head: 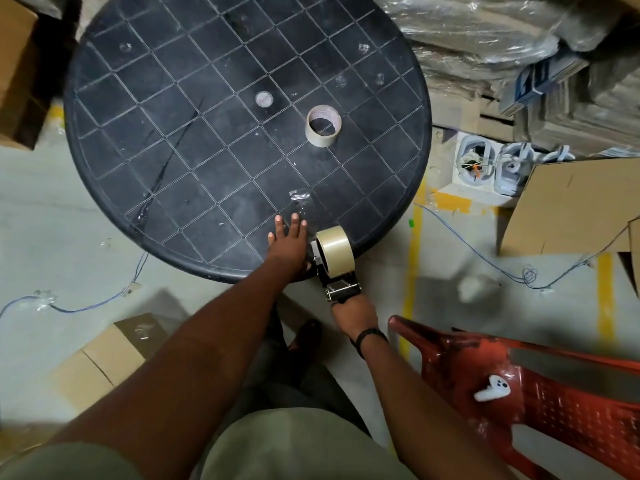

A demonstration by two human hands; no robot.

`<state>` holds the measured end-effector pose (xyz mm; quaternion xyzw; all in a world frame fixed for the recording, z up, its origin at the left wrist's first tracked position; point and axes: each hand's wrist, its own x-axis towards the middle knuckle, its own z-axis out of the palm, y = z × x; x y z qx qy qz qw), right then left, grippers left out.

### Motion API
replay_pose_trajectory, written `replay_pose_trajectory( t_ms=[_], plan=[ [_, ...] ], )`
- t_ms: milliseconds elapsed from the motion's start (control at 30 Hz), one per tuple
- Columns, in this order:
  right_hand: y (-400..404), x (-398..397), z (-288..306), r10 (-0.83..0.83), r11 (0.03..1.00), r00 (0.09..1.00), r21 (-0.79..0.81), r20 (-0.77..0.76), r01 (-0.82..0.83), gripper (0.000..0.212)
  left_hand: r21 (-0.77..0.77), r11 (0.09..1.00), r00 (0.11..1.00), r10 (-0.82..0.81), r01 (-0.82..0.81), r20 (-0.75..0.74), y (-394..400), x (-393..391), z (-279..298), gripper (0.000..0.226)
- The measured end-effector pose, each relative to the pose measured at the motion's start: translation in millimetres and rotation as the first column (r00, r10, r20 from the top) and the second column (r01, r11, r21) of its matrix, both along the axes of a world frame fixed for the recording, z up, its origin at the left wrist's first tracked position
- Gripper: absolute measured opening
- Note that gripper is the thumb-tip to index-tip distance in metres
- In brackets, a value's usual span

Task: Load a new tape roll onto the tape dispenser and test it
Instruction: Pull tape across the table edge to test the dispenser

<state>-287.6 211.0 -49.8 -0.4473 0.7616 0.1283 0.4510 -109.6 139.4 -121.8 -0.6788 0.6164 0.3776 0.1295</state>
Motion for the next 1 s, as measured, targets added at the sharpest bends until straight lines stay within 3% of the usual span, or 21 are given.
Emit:
replay_pose_trajectory(
  t_ms=[367,600,733,1000],
  plan=[
    [-31.0,11.6,23.8,0.117,0.993,0.993,0.025,-0.004,-0.117,0.055,0.018,1.000,1.000,0.012,-0.013,0.019,-4.7,-6.2,1.5,0.103],
    [-8.7,-0.1,21.7,0.092,0.996,0.996,0.014,-0.010,-0.092,0.039,0.039,0.999,1.000,0.027,-0.028,0.013,-8.1,-12.3,3.5,0.099],
    [-24.1,10.2,20.4,0.131,0.991,0.991,0.022,-0.013,-0.131,0.053,0.057,0.998,0.999,0.033,-0.033,0.008,-6.9,-11.0,2.2,0.096],
    [-34.1,15.0,23.2,0.120,0.989,0.992,0.092,-0.042,-0.116,0.054,0.081,0.996,0.999,0.040,-0.039,-0.014,-8.4,-9.0,4.5,0.104]
  ],
)
